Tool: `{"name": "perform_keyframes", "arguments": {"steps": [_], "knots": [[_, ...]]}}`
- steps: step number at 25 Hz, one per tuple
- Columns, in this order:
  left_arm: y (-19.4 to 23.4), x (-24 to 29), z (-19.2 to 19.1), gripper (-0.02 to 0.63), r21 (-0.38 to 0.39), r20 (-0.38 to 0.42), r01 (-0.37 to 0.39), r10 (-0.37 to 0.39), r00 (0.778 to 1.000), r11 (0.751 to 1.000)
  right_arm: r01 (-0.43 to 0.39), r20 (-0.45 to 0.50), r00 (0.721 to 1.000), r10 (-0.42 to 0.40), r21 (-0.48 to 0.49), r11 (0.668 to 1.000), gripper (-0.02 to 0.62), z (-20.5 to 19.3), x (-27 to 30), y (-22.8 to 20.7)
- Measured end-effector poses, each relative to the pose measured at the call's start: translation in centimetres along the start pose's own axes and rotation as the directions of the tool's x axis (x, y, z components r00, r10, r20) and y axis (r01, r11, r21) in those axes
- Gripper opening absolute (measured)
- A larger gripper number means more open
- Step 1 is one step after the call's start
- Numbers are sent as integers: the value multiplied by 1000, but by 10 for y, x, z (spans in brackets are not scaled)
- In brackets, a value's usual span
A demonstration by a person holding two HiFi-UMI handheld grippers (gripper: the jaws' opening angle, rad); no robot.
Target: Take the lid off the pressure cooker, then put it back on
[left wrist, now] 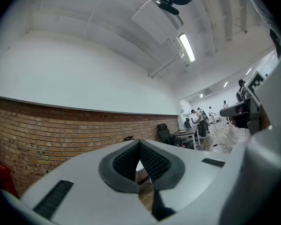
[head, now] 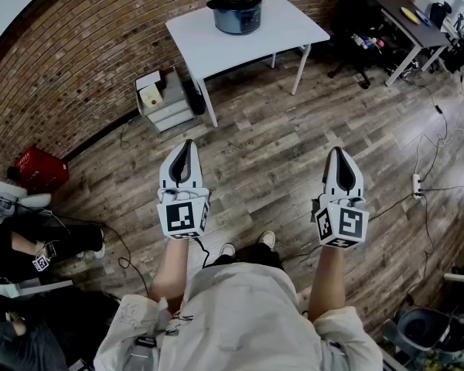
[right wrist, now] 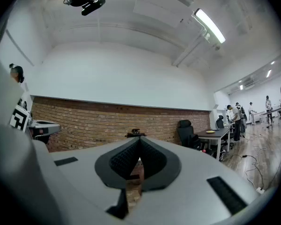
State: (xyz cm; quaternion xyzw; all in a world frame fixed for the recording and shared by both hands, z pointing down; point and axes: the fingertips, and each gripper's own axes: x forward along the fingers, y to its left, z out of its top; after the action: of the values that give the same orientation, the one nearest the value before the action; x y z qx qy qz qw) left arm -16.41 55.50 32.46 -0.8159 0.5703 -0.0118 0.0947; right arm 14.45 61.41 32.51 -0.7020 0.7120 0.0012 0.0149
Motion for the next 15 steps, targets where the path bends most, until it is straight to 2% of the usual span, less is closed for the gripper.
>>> {"name": "perform_keyframes", "arguments": {"steps": [15], "knots": [[-19,-8,-8,15,-4,-19,-5,5,1000,1000,-20,-27,999,20,28,999,17,-14,-4,-3]]}}
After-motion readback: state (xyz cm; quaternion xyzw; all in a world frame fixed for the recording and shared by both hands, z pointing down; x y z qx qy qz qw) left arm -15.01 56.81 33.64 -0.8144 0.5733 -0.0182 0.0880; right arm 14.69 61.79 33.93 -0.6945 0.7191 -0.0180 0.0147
